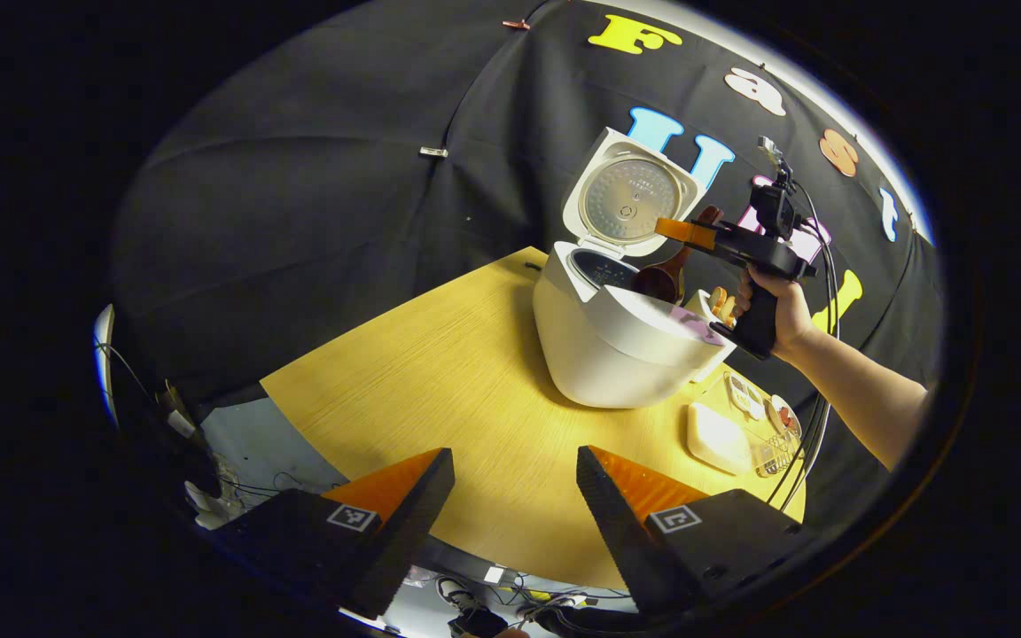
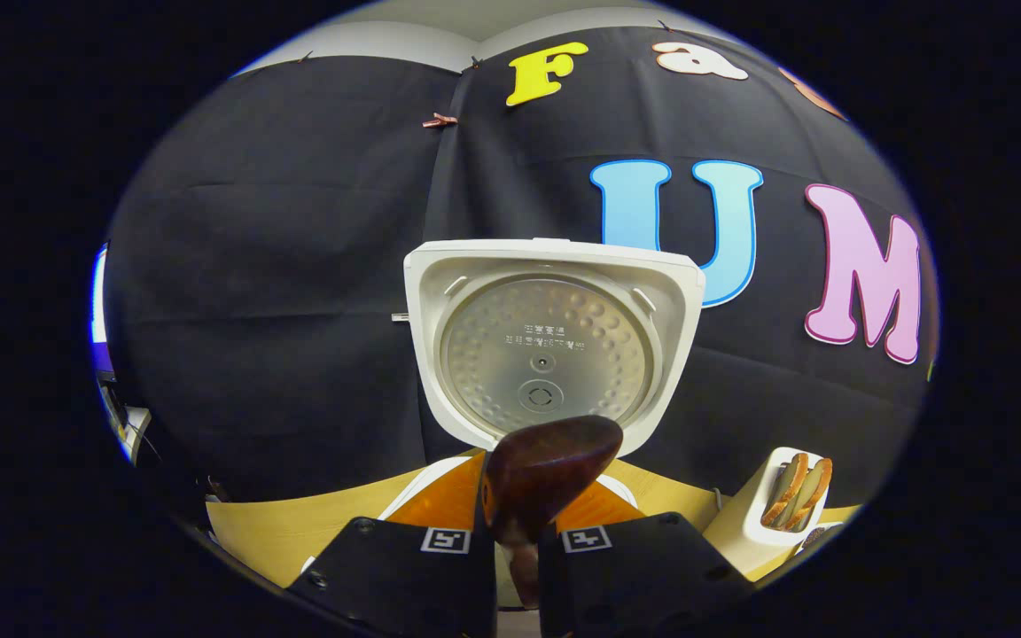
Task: Close the left gripper, press the button to open the rice cooker; take a wooden spoon from the chopstick holder with the right hand, scoop a spoonful of rice and pour it into the rice cooker, then put the wooden spoon back into the chopstick holder.
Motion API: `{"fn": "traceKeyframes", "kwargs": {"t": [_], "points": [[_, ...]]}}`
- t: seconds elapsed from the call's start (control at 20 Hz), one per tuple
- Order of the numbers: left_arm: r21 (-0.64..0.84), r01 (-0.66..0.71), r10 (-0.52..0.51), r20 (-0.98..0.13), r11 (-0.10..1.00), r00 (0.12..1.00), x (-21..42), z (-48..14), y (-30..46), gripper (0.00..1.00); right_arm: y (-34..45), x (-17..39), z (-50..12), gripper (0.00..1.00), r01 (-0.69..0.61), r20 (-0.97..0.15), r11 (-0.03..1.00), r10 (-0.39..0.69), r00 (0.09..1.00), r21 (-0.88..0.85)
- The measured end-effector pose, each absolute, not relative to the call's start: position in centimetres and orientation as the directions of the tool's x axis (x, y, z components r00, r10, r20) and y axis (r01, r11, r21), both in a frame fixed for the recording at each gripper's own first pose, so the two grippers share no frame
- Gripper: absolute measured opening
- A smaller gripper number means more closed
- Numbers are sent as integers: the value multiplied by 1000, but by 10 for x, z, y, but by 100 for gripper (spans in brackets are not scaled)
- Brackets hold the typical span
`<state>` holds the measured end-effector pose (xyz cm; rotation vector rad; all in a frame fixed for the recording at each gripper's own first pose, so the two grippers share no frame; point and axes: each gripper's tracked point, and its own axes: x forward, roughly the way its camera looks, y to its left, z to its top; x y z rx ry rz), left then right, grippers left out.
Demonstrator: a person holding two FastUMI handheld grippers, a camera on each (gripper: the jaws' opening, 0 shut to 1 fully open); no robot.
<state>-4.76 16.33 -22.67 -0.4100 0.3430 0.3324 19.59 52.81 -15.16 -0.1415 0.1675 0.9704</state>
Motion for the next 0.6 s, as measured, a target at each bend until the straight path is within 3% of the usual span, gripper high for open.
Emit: {"fn": "traceKeyframes", "kwargs": {"t": [0.55, 0.6], "points": [[-360, -352, 236, -328, 864, 915, -43, -211, 136, 96, 456, 219, -56, 22, -680, -60, 643, 740, 670, 353], [-359, -342, 231, -317, 868, 920, -42, -207, 132, 96, 441, 222, -45, 18, -662, -50, 650, 726, 685, 373]]}}
